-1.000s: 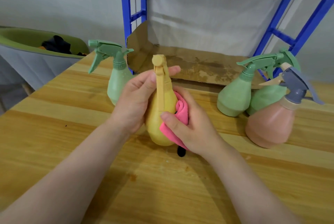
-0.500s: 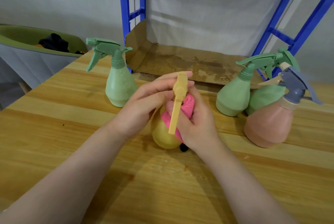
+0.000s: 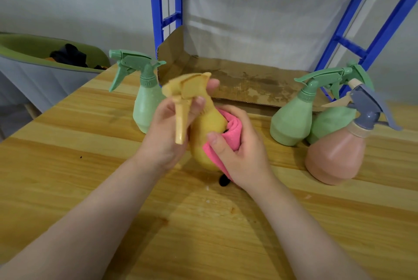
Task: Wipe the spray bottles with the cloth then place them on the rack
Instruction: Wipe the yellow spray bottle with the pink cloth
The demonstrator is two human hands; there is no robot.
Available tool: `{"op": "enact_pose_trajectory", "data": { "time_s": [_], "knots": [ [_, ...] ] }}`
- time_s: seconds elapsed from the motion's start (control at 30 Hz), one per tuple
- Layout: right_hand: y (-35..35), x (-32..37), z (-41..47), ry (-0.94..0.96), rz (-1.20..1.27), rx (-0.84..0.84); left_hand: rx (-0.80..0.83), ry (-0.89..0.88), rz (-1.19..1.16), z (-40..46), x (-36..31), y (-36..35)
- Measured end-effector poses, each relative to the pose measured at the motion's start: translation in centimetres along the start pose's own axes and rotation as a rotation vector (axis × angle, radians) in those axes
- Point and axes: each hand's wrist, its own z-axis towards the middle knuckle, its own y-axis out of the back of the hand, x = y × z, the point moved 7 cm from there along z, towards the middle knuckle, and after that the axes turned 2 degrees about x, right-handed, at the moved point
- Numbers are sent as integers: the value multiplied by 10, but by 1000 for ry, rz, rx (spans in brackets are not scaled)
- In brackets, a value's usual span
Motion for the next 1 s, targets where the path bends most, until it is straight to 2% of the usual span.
{"op": "enact_pose_trajectory", "data": {
  "time_s": [0.1,0.23,0.33,0.53,0.8,1.0],
  "knots": [
    [-6,1,-2,8,111,52,-127,-85,6,3,-10,15],
    [-13,3,-4,-12,229,120,-240,-60,-146,8,-17,29],
    [-18,3,-7,-80,315,166,-249,-9,-277,10,-14,32],
    [-13,5,-4,-72,361,142,-236,26,-320,8,-12,27],
    [-15,8,-1,-79,266,215,-47,199,36,-5,8,8],
    [-4,8,0,-113,315,129,25,172,155,-10,7,-12]
  ]
}}
